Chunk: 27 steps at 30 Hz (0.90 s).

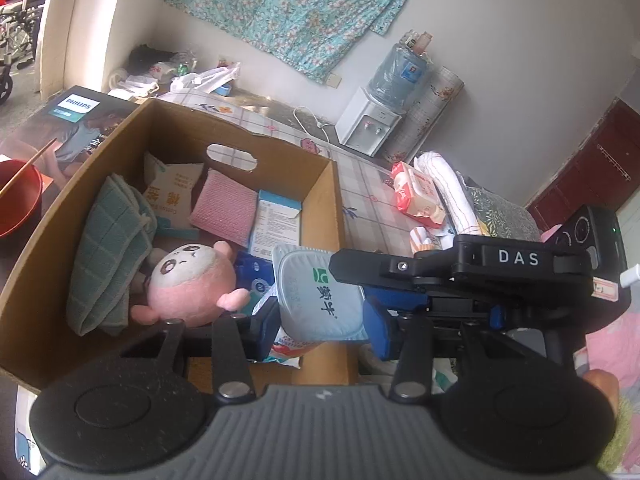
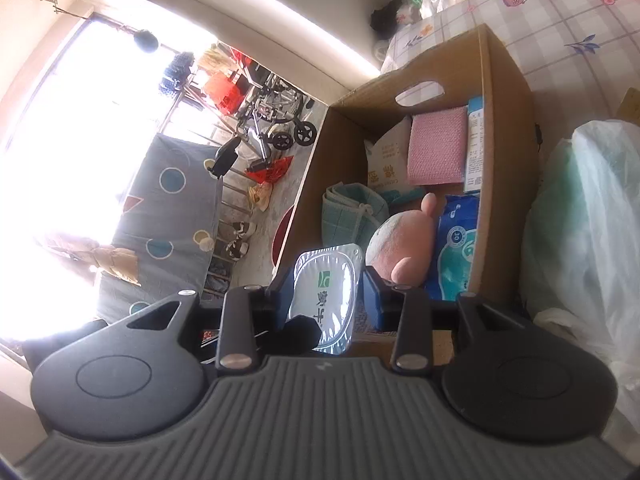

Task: Organize soft objects
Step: 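Lower the yogurt cup into the box and open the right gripper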

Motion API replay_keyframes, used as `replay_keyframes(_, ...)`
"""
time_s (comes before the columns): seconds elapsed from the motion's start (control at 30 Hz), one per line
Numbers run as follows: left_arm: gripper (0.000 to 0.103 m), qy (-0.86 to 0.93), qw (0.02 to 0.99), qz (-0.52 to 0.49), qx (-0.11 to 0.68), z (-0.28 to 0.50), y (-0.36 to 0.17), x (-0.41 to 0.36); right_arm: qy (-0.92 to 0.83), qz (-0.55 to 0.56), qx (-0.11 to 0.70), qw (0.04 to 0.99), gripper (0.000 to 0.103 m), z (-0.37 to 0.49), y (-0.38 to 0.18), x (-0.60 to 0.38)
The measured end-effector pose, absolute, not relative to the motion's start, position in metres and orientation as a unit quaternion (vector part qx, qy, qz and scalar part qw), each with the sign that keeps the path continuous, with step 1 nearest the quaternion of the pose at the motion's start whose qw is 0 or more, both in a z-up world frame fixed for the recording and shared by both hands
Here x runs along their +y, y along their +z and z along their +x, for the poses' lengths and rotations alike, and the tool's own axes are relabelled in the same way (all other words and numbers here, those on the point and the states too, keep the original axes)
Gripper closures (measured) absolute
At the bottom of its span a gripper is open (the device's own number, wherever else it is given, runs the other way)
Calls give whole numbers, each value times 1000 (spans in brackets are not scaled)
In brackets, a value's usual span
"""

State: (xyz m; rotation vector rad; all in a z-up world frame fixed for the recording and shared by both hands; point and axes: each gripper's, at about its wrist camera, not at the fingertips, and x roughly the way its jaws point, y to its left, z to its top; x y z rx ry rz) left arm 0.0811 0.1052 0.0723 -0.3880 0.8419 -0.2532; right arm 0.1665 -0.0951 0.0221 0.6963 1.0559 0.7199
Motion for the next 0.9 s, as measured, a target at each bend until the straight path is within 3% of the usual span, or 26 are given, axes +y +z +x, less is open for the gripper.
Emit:
replay_keyframes(0.33, 58, -4, 870, -212, 446, 73, 16, 184, 354, 286, 593, 665, 66, 186, -48, 9)
replay_keyframes(0.47, 59, 10, 876, -176, 449, 72, 8, 187, 348, 289, 610, 650, 66, 195, -67, 22)
replay_keyframes(0.67, 53, 22, 880, -150, 451, 71, 8, 183, 339, 303, 633, 626, 59, 199, -91, 27)
replay_keyframes(0.77, 44, 16, 881, -164, 443, 67, 10, 186, 342, 315, 629, 623, 59, 198, -89, 24)
replay_keyframes(0.9, 41, 20, 886, -170, 431, 65, 15, 189, 346, 320, 618, 629, 59, 201, -79, 16)
